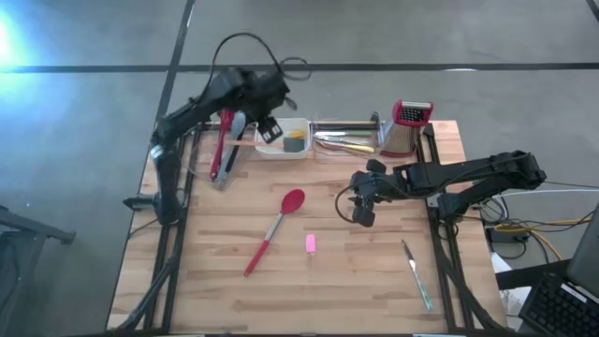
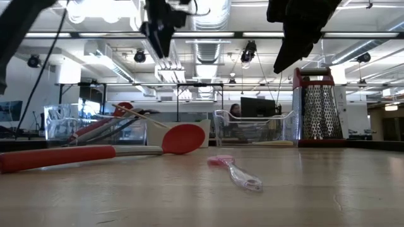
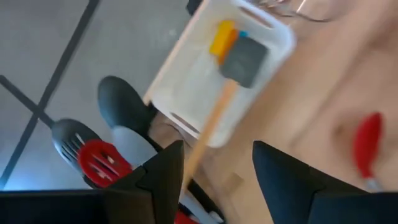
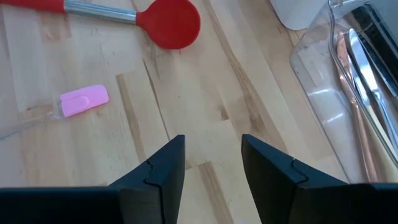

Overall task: Pick & Place Kitchen Items
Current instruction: Put the red serving spoon into the left transparent bin

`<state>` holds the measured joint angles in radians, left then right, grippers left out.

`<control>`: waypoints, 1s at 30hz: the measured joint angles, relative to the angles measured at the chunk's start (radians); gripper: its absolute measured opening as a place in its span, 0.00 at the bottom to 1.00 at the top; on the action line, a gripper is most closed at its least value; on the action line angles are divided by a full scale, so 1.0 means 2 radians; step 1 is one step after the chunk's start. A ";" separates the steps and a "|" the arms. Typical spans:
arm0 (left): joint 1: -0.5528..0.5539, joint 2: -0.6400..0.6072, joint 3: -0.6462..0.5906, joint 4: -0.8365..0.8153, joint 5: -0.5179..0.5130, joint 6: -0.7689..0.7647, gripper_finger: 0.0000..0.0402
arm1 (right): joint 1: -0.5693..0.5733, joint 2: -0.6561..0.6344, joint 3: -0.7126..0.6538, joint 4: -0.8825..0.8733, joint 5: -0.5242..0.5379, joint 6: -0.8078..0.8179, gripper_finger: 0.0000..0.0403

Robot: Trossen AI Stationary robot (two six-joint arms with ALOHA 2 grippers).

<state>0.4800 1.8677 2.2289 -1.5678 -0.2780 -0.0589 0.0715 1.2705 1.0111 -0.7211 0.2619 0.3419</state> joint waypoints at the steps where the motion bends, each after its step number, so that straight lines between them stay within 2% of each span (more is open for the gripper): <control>1: -0.017 -0.017 -0.016 0.002 -0.008 -0.017 0.48 | 0.000 0.000 0.000 0.000 0.000 0.000 0.38; 5: -0.098 -0.085 -0.101 0.025 -0.032 -0.099 0.46 | 0.000 0.000 0.000 0.001 0.000 0.000 0.36; 10: -0.219 -0.158 -0.252 0.093 -0.070 -0.192 0.46 | 0.000 0.000 0.000 0.001 0.000 0.009 0.34; 15: -0.301 -0.201 -0.401 0.224 -0.089 -0.324 0.45 | 0.000 0.000 0.000 0.001 0.000 0.009 0.34; 17: -0.315 -0.207 -0.455 0.285 -0.085 -0.351 0.45 | 0.000 0.000 0.000 0.003 0.000 0.009 0.35; 22: -0.313 -0.202 -0.552 0.392 -0.027 -0.404 0.45 | 0.000 0.000 0.000 0.005 0.000 0.026 0.37; 27: -0.310 -0.196 -0.604 0.459 -0.001 -0.429 0.45 | 0.000 0.000 0.000 0.005 0.000 0.026 0.39; 30: -0.308 -0.191 -0.617 0.465 0.004 -0.441 0.45 | 0.000 0.000 0.000 0.009 0.000 0.026 0.39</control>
<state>-0.1369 1.4848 0.9952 -0.6385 -0.2697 -0.9414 0.0715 1.2705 1.0111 -0.7041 0.2623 0.3943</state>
